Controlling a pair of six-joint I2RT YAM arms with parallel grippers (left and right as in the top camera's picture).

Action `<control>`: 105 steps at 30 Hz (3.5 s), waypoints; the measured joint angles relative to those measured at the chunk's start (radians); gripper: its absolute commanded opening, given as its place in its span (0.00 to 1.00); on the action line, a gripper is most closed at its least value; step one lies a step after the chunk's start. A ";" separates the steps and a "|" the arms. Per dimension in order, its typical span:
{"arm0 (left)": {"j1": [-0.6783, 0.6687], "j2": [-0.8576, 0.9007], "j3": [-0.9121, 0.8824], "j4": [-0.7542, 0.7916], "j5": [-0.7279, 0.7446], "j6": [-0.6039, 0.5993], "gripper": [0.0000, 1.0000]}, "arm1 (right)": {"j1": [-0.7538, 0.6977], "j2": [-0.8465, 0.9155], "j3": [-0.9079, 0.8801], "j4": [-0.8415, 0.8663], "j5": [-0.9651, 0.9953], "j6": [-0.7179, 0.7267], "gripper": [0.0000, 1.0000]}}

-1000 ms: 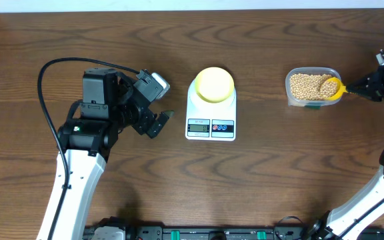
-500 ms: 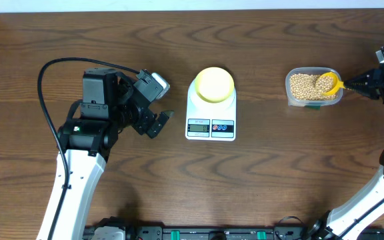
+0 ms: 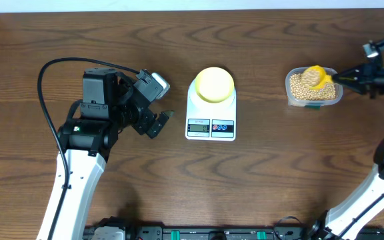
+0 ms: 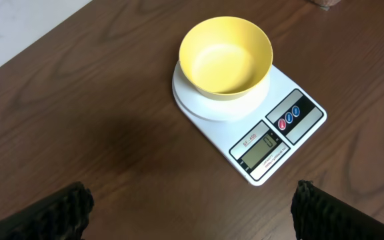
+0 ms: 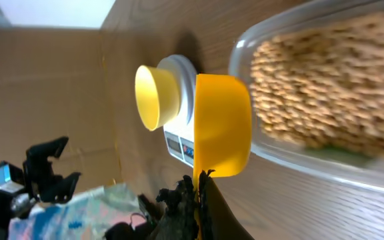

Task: Scoop item into bowl and weigh 50g on scale
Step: 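Carry the filled scoop with the right gripper over the yellow bowl, then tilt the scoop with the right gripper to pour soybeans into the bowl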

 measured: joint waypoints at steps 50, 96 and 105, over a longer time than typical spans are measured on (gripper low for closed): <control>0.000 0.000 0.000 0.000 0.000 0.000 0.97 | 0.713 0.000 0.187 0.285 0.414 0.190 0.01; 0.000 0.000 0.000 0.000 0.000 0.000 0.97 | 0.914 -0.011 0.266 0.290 0.830 -0.038 0.01; 0.000 0.000 0.000 0.000 0.000 0.000 0.97 | 0.915 -0.024 0.268 0.271 0.831 -0.072 0.01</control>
